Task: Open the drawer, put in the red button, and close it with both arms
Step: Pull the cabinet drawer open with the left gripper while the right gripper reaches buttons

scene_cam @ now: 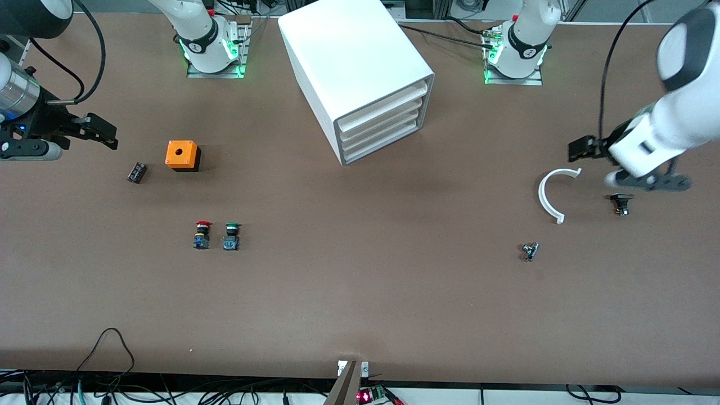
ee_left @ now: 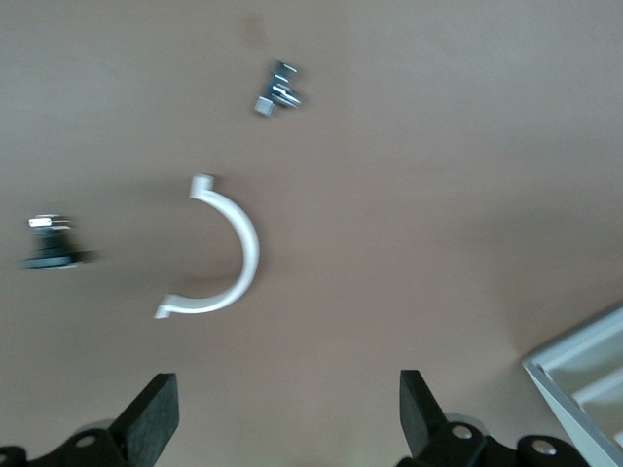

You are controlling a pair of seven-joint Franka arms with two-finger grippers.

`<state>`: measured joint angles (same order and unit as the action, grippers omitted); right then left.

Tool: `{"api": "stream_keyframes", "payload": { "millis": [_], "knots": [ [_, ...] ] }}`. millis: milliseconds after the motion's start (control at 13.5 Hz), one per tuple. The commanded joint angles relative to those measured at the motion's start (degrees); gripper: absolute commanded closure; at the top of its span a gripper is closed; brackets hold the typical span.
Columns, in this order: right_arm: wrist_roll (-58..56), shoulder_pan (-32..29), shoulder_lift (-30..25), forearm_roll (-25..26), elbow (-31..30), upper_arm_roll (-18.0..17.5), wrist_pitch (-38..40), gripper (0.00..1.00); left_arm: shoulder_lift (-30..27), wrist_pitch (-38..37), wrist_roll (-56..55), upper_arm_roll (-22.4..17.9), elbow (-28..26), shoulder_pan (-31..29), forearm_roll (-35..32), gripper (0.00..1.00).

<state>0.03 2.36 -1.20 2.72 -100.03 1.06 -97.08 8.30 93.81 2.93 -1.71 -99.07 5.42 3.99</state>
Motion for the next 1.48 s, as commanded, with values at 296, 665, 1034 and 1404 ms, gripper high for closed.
{"api": "stream_keyframes", "payload": {
  "millis": [296, 665, 1034, 1404],
  "knots": [
    [-1.2, 0.0, 2.4, -0.2, 0.2, -0.3, 0.8, 0.0, 9.4, 3.2, 3.1, 10.1, -7.9, 0.4, 28.4, 0.0],
    [-1.3, 1.9, 9.8, 0.3, 0.4, -0.8, -1.0, 0.0, 11.5, 9.4, 13.5, 16.6, -18.3, 1.1, 45.3, 0.0],
    [-1.2, 5.2, 19.0, -2.2, 0.4, -0.9, -9.4, 0.0, 11.5, 18.6, 18.7, 24.5, -25.1, 1.2, 50.1, 0.12],
    [-0.4, 7.3, 26.2, -2.5, -1.3, -0.9, -19.1, 0.0, 11.5, 18.2, 18.0, 25.0, -25.9, 1.5, 50.0, 1.0]
  ]
}}
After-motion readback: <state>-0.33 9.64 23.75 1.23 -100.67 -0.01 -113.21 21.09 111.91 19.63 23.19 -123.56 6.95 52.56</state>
